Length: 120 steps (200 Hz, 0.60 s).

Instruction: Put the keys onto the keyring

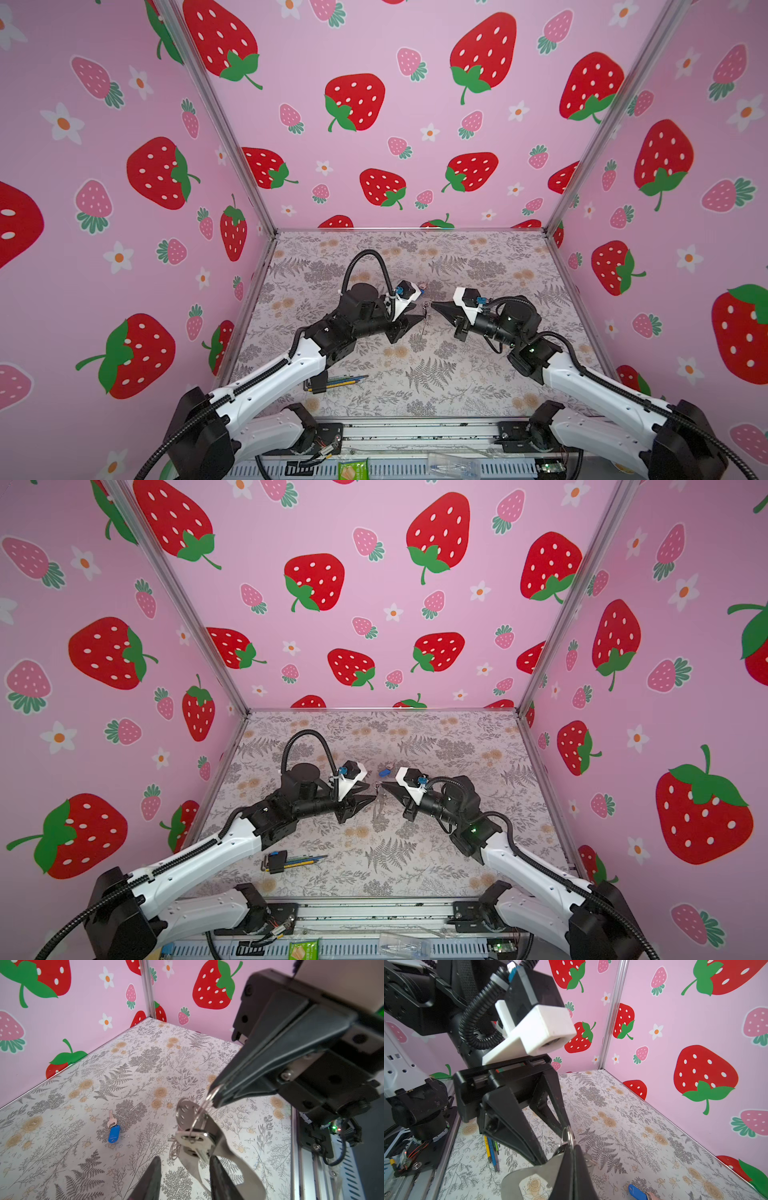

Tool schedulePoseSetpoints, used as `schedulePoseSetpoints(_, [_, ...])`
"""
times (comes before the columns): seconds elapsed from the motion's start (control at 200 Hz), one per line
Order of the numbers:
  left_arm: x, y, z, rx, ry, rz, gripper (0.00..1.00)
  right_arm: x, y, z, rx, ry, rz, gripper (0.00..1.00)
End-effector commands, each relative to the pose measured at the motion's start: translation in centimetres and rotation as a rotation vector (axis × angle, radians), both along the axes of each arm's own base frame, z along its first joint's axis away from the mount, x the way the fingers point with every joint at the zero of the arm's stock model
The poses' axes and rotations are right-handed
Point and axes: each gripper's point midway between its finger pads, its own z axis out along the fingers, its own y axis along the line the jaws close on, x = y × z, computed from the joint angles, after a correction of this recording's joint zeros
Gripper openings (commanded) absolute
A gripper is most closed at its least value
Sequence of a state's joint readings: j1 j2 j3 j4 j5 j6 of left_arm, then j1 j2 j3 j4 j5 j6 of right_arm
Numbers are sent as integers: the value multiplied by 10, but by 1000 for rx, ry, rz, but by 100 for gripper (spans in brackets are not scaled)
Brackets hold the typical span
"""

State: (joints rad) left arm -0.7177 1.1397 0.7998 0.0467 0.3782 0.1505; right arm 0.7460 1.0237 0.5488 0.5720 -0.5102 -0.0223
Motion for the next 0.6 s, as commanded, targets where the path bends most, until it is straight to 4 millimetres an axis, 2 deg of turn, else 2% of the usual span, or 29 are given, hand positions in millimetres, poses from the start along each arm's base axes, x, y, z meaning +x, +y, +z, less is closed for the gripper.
schedulePoseSetpoints(0.0, [-17,-10,10,-51,-38,-111,42,-1,1,31,74,-49,20,0])
schedulePoseSetpoints(0.09, [-22,-12,12,-60,-51,-135,45,-3,2,32,78,-53,33,0])
schedulePoseSetpoints(0.27, [-14,-13,17,-54,-78,-106,49,-8,4,31,80,-50,68,0])
schedulePoseSetpoints(0.465, [-10,-16,20,-47,-90,-102,37,-9,3,32,82,-52,69,0])
schedulePoseSetpoints(0.595, [-9,-16,18,-36,-81,-93,37,-10,3,33,88,-53,69,0])
